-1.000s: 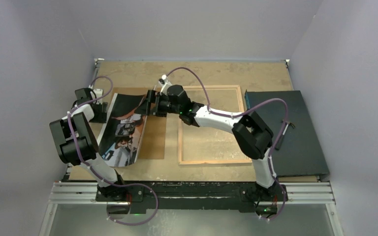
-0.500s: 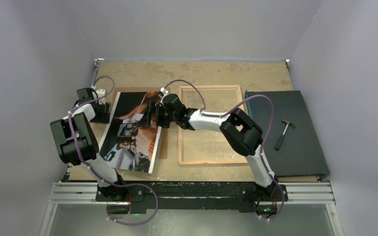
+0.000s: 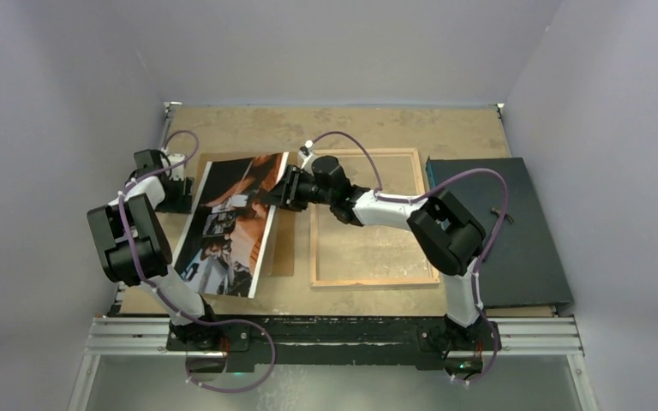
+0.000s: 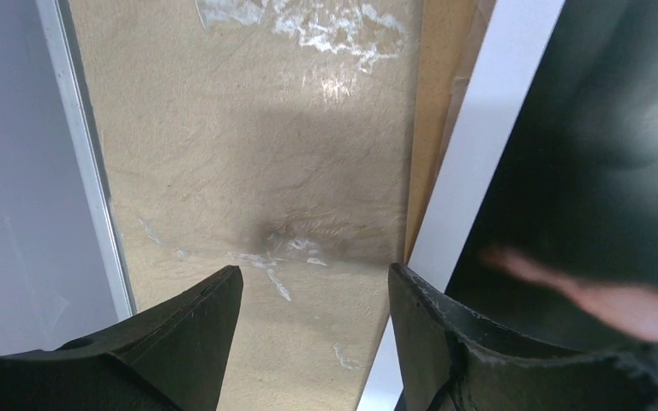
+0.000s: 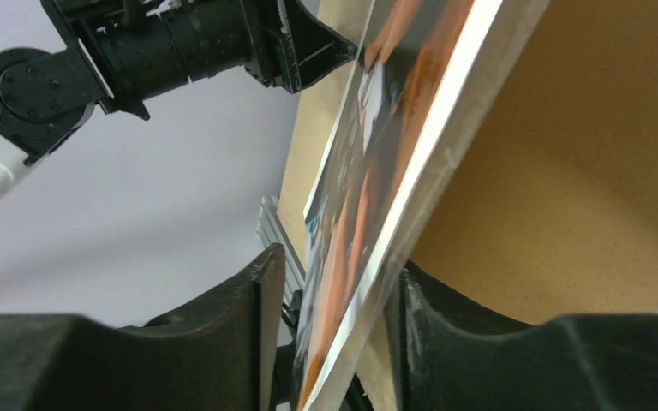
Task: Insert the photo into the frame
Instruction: Pick up the photo frame item at the center of the board.
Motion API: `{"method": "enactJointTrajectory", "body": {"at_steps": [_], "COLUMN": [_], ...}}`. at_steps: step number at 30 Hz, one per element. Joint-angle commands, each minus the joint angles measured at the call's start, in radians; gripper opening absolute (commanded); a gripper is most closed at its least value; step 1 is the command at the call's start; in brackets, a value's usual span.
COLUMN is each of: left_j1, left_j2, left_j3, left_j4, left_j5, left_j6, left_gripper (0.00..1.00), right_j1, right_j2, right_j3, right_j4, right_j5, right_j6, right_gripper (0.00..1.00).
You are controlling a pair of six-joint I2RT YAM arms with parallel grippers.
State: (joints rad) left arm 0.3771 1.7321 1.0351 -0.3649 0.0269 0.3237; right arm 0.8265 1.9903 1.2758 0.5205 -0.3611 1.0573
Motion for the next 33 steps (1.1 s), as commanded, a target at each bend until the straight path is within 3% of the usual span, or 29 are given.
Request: {"method": "enactJointTrajectory", "body": {"at_steps": [1, 6, 13, 16, 22, 33], "left_j1": [-0.007, -0.007, -0.009, -0.014, -0.016, -0.119], "left_j2": [0.011, 0.024, 0.061, 0.083, 0.121, 0.073], "left_j3": [0.075, 0.085, 0.108, 0.091, 0.056, 0.089], "left_j4": [-0.037, -0.033, -0.031, -0.017, 0.009, -0.029], "left_j5": [0.034, 0.025, 0.038, 0.039, 0.024, 0.062], "left_j6": [-0.024, -0.025, -0.033, -0.035, -0.023, -0.09], "left_gripper": [0.62, 0.62, 0.62, 0.61, 0.61, 0.61], "right_j1": [-0.015, -0.031, -0.061, -0.06, -0.097, -0.313], "right_j2": [-0.021, -0.008, -0.032, -0.006, -0.038, -0.278], "right_j3": [-0.015, -0.003, -0.028, -0.016, 0.046, 0.032], "right_j4": [0.084, 0.074, 0.055, 0.039, -0.126, -0.508], "right_j5": [-0.052, -0.083, -0.067, -0.079, -0.025, -0.031], "right_j6": [0.036, 0.047, 0.037, 0.031, -0.047, -0.291], "right_gripper": [0.42, 0.27, 0.17, 0.01, 0.0, 0.0]}}
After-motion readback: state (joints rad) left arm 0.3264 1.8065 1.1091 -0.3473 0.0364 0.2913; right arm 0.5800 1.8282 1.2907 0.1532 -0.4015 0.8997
